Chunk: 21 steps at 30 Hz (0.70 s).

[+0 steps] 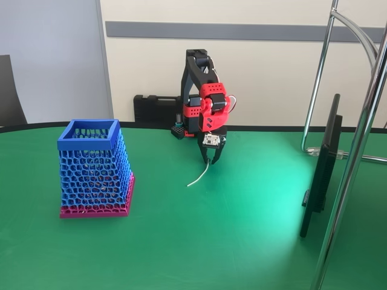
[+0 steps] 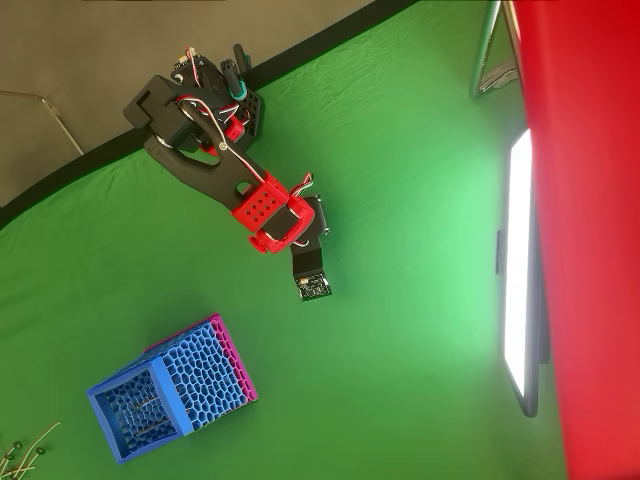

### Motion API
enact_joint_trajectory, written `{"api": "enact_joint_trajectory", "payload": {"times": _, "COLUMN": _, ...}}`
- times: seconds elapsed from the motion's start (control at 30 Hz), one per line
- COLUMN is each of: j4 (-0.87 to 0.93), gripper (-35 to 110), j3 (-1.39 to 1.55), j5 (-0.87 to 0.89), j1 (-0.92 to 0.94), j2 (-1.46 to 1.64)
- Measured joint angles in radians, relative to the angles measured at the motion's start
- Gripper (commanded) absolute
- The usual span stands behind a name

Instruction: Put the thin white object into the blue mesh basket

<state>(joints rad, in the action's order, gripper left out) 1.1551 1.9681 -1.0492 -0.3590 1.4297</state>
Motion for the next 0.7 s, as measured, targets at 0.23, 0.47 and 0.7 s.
{"api": "enact_joint_trajectory", "payload": {"times": 0.23, "j4": 0.000, "gripper": 2, "j3": 0.006, "j5": -0.003, "j1": 0.015, "j2": 0.000}}
{"api": "enact_joint_trajectory", "payload": {"times": 0.47, "j4": 0.000, "gripper": 1, "j3": 0.006, "j5": -0.006, "j1": 0.018, "j2": -0.005}}
{"api": "enact_joint_trajectory", "payload": {"times": 0.7, "j4": -0.002, "gripper": 1, "j3": -0.023, "j5": 0.026, "j1": 0.018, "j2": -0.008}}
